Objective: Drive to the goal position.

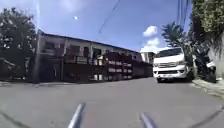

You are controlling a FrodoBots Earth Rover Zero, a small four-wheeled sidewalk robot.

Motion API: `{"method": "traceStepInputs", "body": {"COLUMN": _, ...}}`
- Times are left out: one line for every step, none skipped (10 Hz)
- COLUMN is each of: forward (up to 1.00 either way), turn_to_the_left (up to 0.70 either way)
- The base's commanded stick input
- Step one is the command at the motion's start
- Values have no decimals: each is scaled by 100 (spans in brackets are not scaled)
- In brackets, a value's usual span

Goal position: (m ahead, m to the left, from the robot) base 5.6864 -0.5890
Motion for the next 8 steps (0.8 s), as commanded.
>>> {"method": "traceStepInputs", "body": {"forward": 100, "turn_to_the_left": -40}}
{"method": "traceStepInputs", "body": {"forward": 100, "turn_to_the_left": -39}}
{"method": "traceStepInputs", "body": {"forward": 100, "turn_to_the_left": -39}}
{"method": "traceStepInputs", "body": {"forward": 100, "turn_to_the_left": -40}}
{"method": "traceStepInputs", "body": {"forward": 100, "turn_to_the_left": -40}}
{"method": "traceStepInputs", "body": {"forward": 100, "turn_to_the_left": -39}}
{"method": "traceStepInputs", "body": {"forward": 100, "turn_to_the_left": -40}}
{"method": "traceStepInputs", "body": {"forward": 100, "turn_to_the_left": -19}}
